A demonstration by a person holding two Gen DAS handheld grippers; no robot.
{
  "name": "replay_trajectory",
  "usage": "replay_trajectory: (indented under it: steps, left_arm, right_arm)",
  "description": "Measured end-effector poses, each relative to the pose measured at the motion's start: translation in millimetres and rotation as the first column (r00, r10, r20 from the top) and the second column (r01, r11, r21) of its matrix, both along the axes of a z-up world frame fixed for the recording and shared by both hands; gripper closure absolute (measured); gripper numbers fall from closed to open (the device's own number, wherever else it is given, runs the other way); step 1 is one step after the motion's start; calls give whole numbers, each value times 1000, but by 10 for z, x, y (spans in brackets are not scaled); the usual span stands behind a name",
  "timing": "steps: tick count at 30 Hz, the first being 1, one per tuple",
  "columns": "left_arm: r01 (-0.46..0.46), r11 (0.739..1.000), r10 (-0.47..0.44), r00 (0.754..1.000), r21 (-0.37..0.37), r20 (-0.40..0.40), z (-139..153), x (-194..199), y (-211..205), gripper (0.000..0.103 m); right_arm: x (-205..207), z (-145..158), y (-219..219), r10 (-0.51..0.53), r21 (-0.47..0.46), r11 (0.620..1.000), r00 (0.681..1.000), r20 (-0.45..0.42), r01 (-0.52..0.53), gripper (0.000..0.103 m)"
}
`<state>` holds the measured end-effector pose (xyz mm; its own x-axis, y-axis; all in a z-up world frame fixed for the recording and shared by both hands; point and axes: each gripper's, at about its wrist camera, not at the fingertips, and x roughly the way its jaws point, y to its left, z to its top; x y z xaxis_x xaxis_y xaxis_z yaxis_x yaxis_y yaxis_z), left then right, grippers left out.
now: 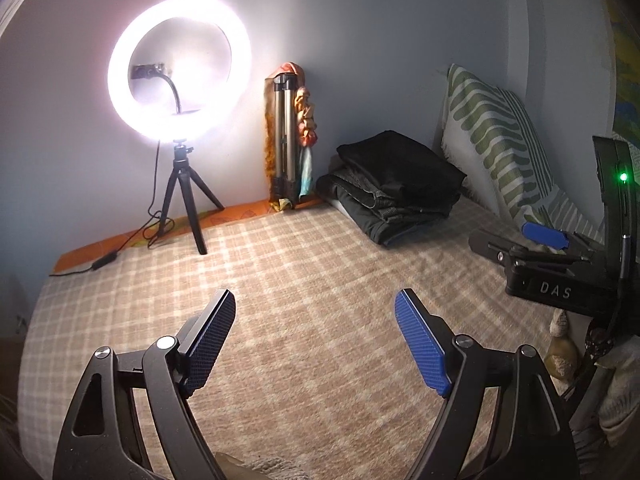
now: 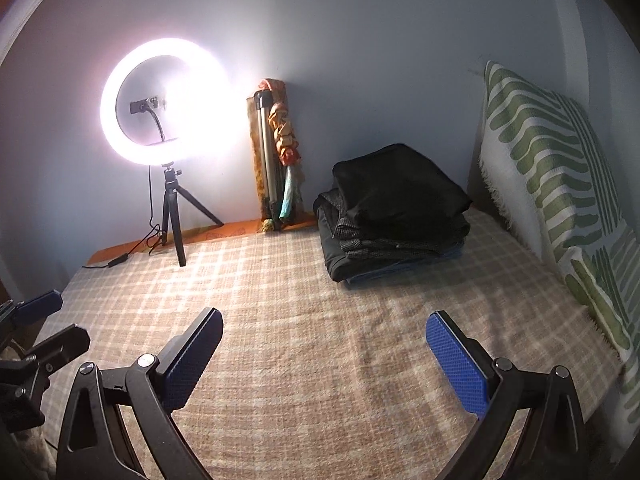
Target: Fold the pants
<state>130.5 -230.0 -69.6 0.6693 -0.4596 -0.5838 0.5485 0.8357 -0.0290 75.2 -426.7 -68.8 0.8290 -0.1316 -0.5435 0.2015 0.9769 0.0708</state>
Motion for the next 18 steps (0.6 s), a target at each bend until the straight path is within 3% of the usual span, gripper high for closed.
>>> replay_trajectory:
  steps: [18]
  left_arm:
    - [-1, 1000, 1, 999, 2, -39, -33, -49, 73, 19]
  right_arm:
    - [-16, 8, 11, -46, 18, 999, 999, 18, 46, 0]
